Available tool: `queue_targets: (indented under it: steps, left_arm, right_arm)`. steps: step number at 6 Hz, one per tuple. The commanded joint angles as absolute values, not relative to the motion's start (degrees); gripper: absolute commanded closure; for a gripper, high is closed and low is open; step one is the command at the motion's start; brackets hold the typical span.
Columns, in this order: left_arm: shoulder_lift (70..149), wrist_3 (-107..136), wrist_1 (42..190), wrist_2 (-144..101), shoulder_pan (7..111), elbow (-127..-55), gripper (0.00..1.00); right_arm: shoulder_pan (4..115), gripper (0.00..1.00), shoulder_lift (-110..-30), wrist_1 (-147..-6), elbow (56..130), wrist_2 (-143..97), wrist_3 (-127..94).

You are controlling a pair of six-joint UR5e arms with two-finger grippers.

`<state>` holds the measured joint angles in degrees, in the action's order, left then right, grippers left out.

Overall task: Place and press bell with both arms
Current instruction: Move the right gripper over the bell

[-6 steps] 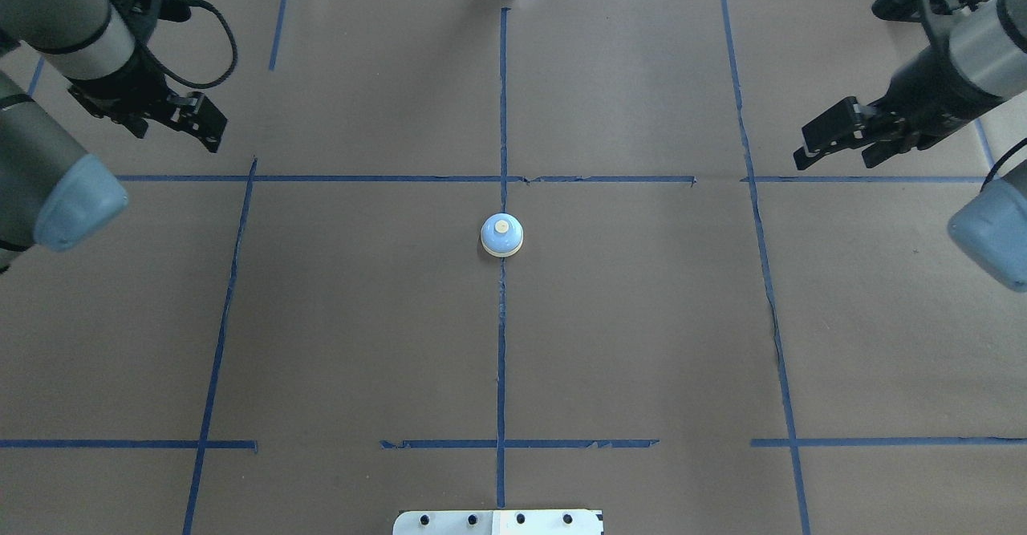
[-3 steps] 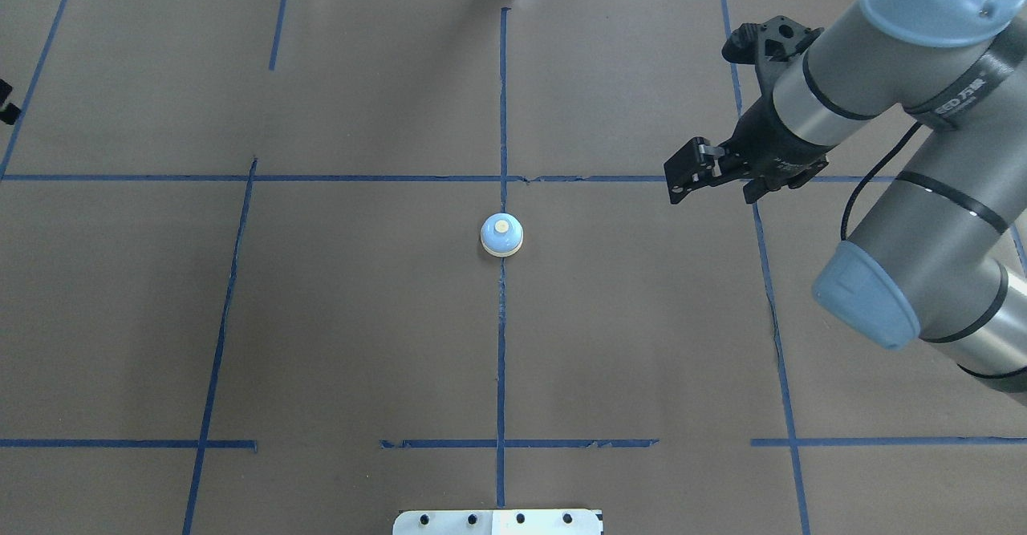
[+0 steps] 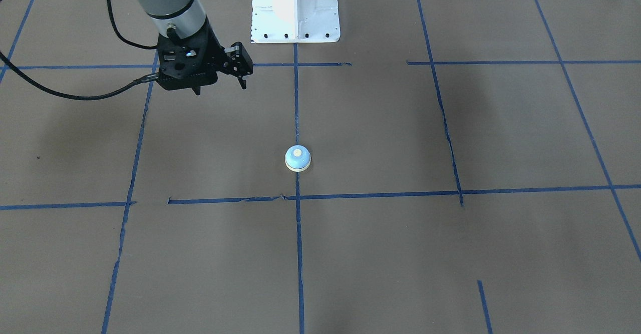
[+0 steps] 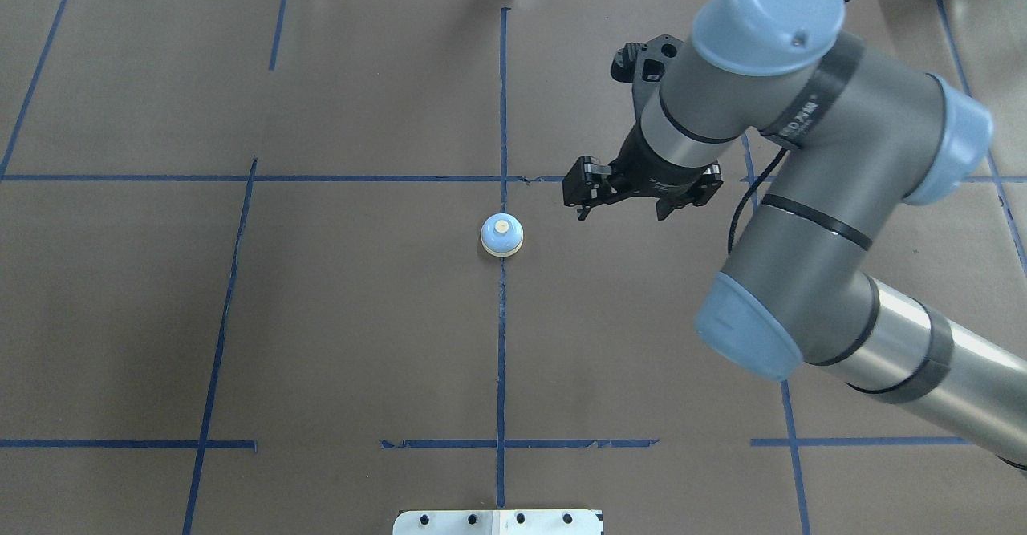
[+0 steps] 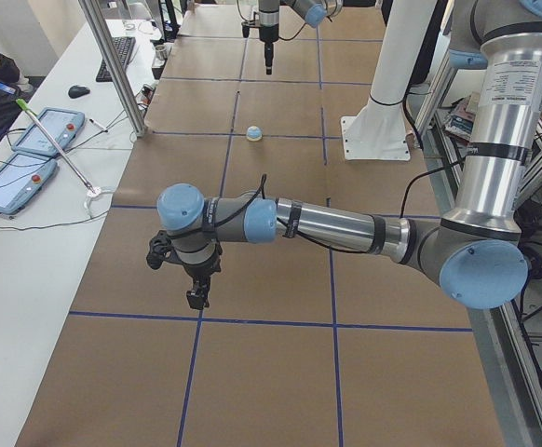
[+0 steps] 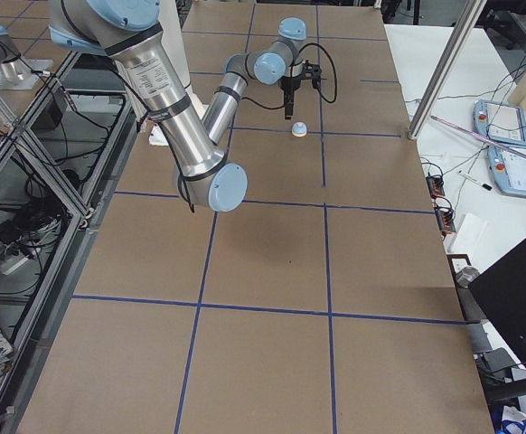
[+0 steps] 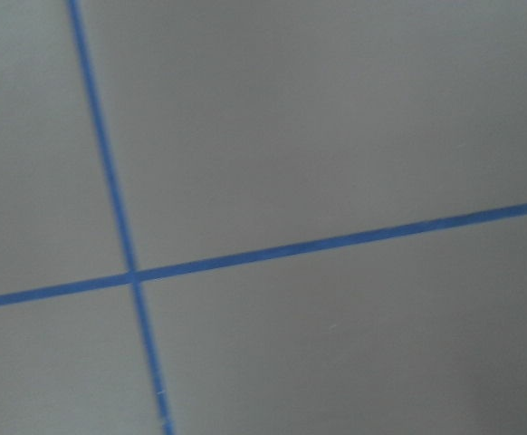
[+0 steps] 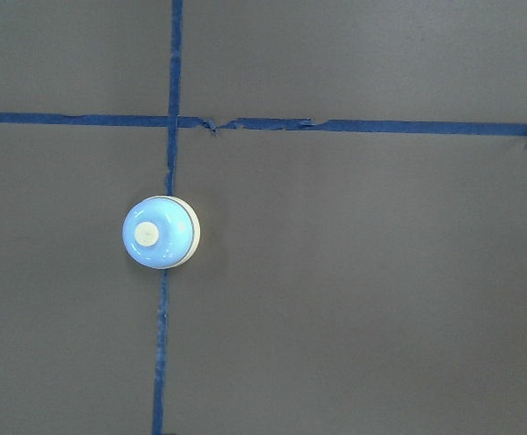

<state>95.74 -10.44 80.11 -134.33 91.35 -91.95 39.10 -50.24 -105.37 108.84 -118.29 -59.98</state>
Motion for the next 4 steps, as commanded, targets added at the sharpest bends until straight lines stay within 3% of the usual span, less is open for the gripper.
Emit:
queue_targets:
  steps: [1, 3, 4]
  left_arm:
    - [90.82, -11.95, 80.33, -137.89, 93.60, -91.41, 0.00]
    - [89.82, -10.82, 80.33, -137.99, 93.69, -92.02, 0.00]
    - [89.82, -7.42, 80.42, -138.08, 93.69, -92.11, 0.00]
  right_arm:
    - [37.01, 0.20, -38.73, -106.87, 96.31, -116.72, -60.64]
    - [34.90, 0.95, -29.91, -108.19, 85.82, -116.89, -63.63]
    - [34.11, 1.00, -29.45, -108.02, 83.78, -116.81, -63.63]
